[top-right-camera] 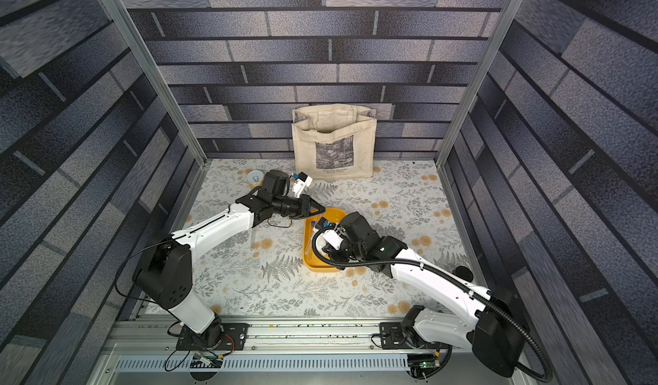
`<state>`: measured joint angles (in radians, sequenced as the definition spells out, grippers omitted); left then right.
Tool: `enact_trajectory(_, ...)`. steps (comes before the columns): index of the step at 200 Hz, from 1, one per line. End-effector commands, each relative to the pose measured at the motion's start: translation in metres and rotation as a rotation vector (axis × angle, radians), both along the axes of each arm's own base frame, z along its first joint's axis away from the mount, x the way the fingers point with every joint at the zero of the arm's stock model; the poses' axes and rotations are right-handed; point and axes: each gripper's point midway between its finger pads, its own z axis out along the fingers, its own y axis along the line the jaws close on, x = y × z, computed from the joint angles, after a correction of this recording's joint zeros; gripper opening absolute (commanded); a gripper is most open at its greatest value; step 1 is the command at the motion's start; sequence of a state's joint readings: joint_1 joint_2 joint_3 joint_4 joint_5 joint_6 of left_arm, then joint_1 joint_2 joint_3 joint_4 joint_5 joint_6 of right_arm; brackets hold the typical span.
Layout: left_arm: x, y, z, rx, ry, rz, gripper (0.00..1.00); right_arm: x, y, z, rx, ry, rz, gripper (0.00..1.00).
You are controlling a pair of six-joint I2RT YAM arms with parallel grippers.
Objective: Wipe the exteriors of test tubes
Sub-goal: Wipe the dirt from the test tube.
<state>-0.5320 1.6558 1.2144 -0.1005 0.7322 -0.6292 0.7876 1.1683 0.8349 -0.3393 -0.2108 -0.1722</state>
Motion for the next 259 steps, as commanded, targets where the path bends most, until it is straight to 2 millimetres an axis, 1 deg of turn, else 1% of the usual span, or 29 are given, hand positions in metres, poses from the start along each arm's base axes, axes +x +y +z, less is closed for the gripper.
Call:
enact_trajectory(1, -0.006, 0.002, 0.012, -0.015, -0.041, -0.012, 0.16, 0.018, 0.004, 0.018, 0.053, -0.008, -0.017, 0.0)
enact_trajectory(13, -0.006, 0.002, 0.011, -0.014, -0.04, -0.014, 0.16, 0.025, 0.003, 0.02, 0.056, 0.002, -0.029, 0.0)
enact_trajectory(34, -0.008, 0.001, 0.012, -0.018, -0.042, -0.02, 0.16, 0.037, 0.002, 0.016, 0.038, 0.009, -0.056, 0.0)
enact_trajectory(48, -0.008, 0.0, 0.013, -0.019, -0.042, -0.022, 0.16, 0.04, 0.002, 0.014, 0.03, 0.016, -0.064, 0.0)
enact_trajectory(72, -0.009, 0.0, 0.012, -0.02, -0.039, -0.022, 0.16, 0.034, 0.005, 0.013, 0.049, 0.032, -0.044, 0.0)
enact_trajectory(86, -0.009, 0.0, 0.013, -0.019, -0.041, -0.022, 0.16, 0.027, 0.005, 0.012, 0.049, 0.024, -0.028, 0.0)
enact_trajectory(102, -0.008, 0.001, 0.013, -0.019, -0.043, -0.021, 0.16, 0.016, 0.006, 0.009, 0.049, 0.02, -0.005, 0.0)
enact_trajectory(143, -0.009, 0.001, 0.012, -0.02, -0.04, -0.019, 0.16, -0.017, 0.016, -0.002, 0.021, 0.026, 0.064, 0.0)
enact_trajectory(196, -0.01, 0.002, 0.011, -0.019, -0.04, -0.018, 0.16, -0.048, 0.023, -0.009, 0.002, 0.026, 0.111, 0.0)
enact_trajectory(209, -0.01, 0.002, 0.012, -0.02, -0.04, -0.018, 0.17, -0.051, 0.024, -0.009, 0.004, 0.03, 0.112, 0.0)
enact_trajectory(236, -0.011, 0.001, 0.011, -0.02, -0.039, -0.02, 0.16, -0.045, 0.024, -0.007, -0.008, 0.007, 0.099, 0.0)
enact_trajectory(259, -0.012, 0.001, 0.009, -0.018, -0.035, -0.022, 0.17, -0.031, 0.025, 0.002, 0.028, 0.014, 0.066, 0.0)
